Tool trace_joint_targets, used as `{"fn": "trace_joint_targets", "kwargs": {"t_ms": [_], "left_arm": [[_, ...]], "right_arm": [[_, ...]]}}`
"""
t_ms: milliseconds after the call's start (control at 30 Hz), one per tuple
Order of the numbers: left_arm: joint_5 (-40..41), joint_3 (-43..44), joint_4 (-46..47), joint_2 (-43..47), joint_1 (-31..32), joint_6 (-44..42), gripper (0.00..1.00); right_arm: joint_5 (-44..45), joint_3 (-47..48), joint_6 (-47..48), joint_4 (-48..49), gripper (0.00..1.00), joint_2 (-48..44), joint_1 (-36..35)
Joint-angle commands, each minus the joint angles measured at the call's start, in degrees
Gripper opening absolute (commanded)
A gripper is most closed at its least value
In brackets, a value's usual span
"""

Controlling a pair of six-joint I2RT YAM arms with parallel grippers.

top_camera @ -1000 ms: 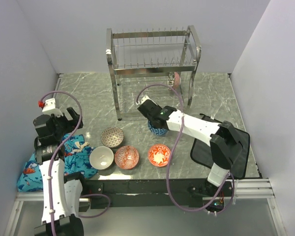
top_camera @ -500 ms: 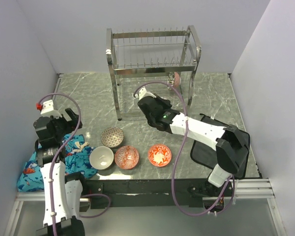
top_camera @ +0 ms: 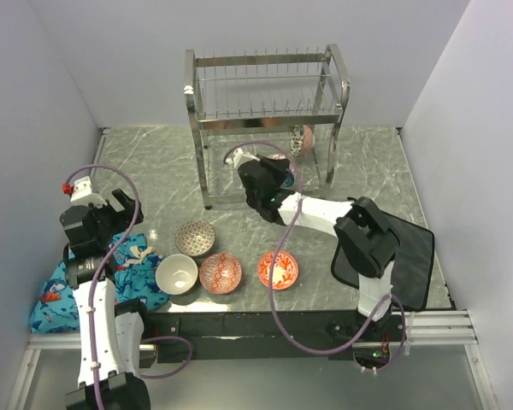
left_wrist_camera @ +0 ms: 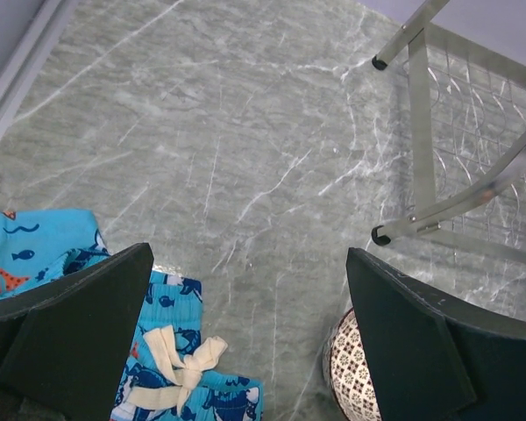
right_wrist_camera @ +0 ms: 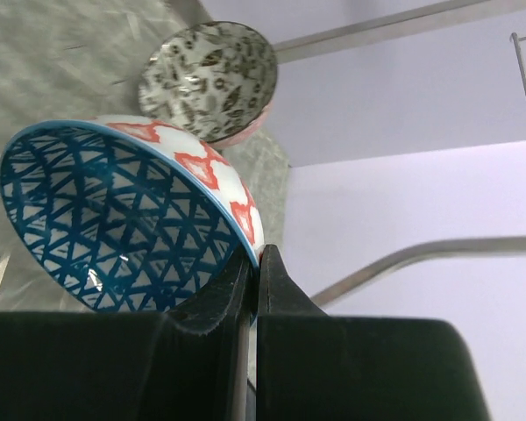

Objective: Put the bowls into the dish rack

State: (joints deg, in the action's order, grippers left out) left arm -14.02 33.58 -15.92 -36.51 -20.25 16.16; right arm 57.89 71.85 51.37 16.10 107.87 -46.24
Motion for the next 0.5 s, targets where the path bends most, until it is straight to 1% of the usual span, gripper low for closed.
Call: {"fn": "trace_joint_targets", "kwargs": {"t_ms": [0, 100, 233, 467], "left_arm": [[-1.9, -2.2, 4.1, 1.8, -0.2, 1.3, 0.99], [-2.6, -4.1, 5.7, 3.4, -0.3, 1.8, 0.99], [-3.6, -5.7, 6.7, 5.7, -0.2, 1.7, 0.99], [-4.9, -7.7, 8.1, 8.6, -0.1, 1.7, 0.99]], "right_arm": [[2.1, 6.8, 6.8, 11.1, 0.00, 2.2, 3.7], [1.2, 10.8, 8.6, 11.6, 0.00, 5.2, 5.3], [1.2, 18.7, 10.4, 10.3, 0.00, 11.2, 6.6], [2.6, 31.5, 12.1, 5.8, 0.00, 20.6, 7.1]]}}
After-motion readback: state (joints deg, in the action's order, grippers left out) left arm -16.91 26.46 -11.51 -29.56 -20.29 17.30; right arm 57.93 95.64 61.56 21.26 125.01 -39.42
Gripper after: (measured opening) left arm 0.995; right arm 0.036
